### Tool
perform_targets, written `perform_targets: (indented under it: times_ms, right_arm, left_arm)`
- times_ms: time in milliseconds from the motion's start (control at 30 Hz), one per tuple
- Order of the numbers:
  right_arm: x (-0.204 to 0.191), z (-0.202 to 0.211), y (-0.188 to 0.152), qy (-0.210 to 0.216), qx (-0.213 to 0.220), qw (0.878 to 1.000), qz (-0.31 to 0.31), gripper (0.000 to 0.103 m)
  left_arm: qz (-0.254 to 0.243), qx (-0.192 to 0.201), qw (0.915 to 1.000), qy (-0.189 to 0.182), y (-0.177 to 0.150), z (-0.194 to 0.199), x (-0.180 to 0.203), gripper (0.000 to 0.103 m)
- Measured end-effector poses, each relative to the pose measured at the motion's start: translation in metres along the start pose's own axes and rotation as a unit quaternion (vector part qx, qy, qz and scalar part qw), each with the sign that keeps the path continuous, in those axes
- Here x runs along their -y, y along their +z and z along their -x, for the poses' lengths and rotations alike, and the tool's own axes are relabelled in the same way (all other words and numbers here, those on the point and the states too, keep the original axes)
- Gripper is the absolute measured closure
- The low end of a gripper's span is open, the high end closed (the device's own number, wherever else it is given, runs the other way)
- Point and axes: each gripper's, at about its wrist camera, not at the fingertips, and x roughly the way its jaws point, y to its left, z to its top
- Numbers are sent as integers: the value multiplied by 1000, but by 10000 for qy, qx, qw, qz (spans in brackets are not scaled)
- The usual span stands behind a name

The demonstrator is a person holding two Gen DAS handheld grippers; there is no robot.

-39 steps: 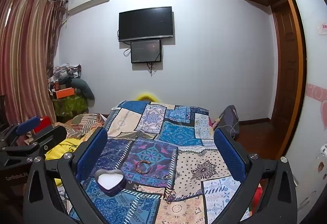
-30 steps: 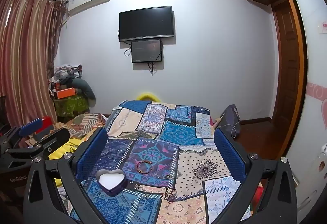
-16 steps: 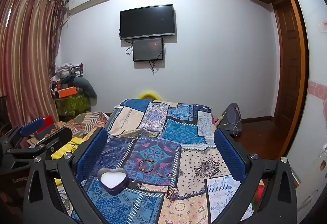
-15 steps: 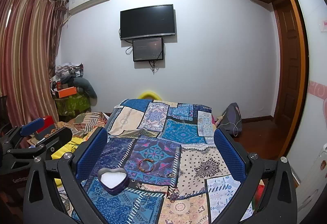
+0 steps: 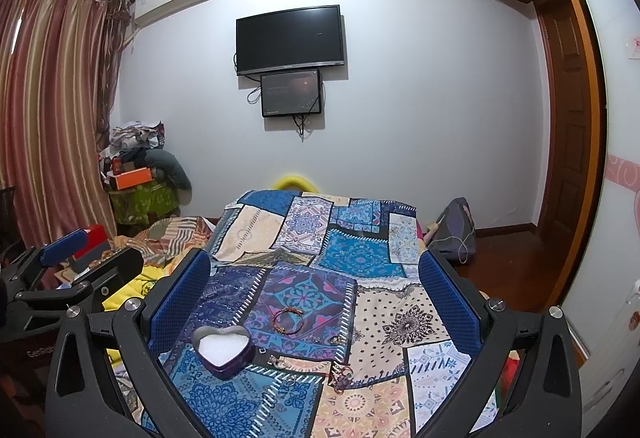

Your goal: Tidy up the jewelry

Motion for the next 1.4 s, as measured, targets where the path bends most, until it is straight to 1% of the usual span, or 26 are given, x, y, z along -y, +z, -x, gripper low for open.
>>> perform_targets:
  times_ms: [1400]
  right_arm:
    - [-3,-1,0,-19,-56,10000,57,0]
  left_arm:
    - [21,-41,10000,-5,1,-1,-2,0]
